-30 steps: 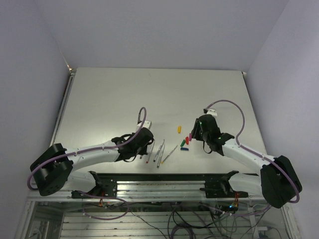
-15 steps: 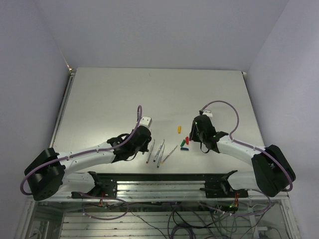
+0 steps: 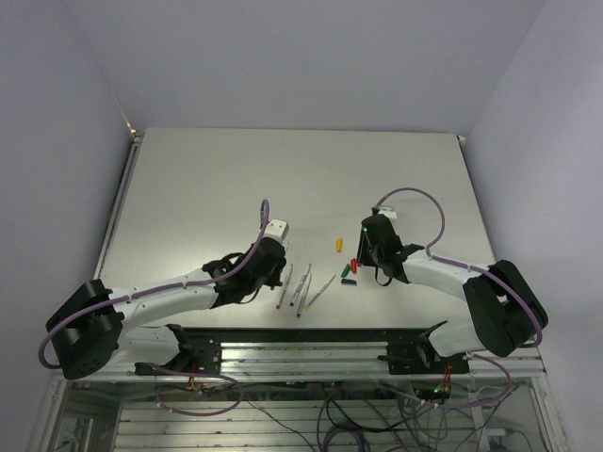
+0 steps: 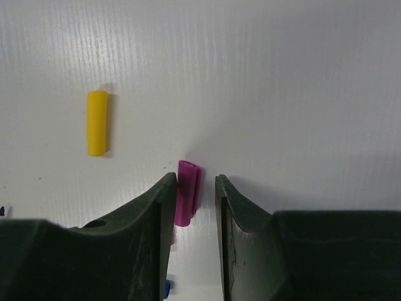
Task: Insert the pens into the pen caps
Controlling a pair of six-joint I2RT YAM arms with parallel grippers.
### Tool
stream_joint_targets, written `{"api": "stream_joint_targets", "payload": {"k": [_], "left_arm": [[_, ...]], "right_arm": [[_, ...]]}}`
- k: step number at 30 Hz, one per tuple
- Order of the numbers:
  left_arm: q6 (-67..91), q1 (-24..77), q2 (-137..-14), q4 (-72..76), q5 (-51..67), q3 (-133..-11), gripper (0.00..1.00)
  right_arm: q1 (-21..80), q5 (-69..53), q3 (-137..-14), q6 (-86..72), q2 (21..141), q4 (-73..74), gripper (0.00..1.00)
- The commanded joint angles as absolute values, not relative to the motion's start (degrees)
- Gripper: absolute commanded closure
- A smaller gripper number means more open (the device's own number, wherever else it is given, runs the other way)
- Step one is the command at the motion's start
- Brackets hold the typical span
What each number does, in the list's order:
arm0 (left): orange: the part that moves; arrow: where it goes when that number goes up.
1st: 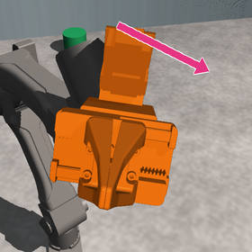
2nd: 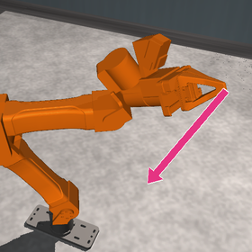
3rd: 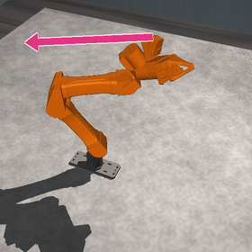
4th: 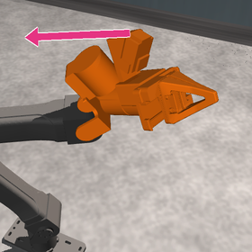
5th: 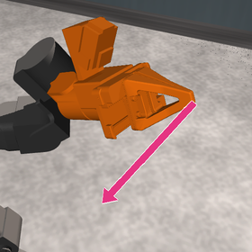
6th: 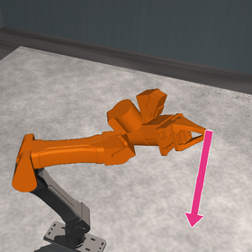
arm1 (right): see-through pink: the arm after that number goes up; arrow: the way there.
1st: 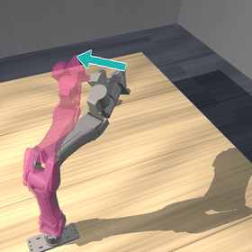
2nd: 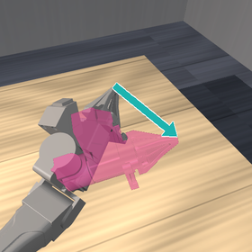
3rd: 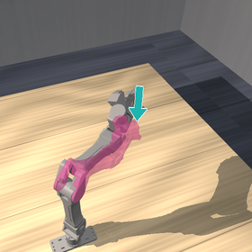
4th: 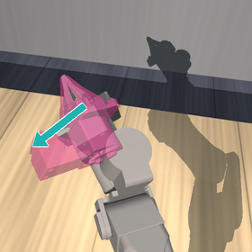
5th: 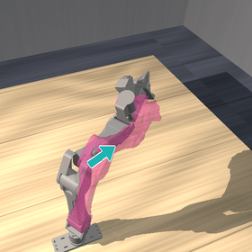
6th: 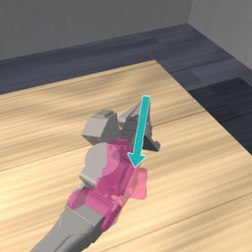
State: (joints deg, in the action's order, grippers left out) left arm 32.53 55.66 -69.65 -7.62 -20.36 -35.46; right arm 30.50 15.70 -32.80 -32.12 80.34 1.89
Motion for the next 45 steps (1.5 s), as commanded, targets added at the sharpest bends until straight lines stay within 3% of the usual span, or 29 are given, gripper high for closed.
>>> {"api": "stream_joint_targets", "payload": {"k": [1,17,21,26,37,45], "left_arm": [[31.7,56.0,-69.9,-5.1,-19.8,-34.8,0.93],[31.8,56.0,-69.3,-4.8,-20.1,-33.7,0.93],[31.8,56.0,-69.4,-4.4,-20.0,-33.5,0.93],[31.7,56.0,-69.5,-4.2,-20.0,-33.6,0.93],[28.6,56.0,-70.6,-0.3,-20.3,-36.8,0.93],[24.2,56.0,-70.8,7.0,-17.9,-40.2,0.93]], "right_arm": [[30.8,16.3,-34.1,-31.5,81.2,0.9,0.7],[32.0,18.2,-33.8,-33.9,81.4,7.4,0.78],[32.1,19.5,-33.7,-33.9,83.0,8.1,0.84],[32.1,20.7,-34.7,-34.3,84.5,9.5,1.0],[32.1,22.2,-41.0,-29.2,78.0,7.2,1.0],[32.0,16.3,-42.4,-21.9,70.2,-9.0,1.0]]}}
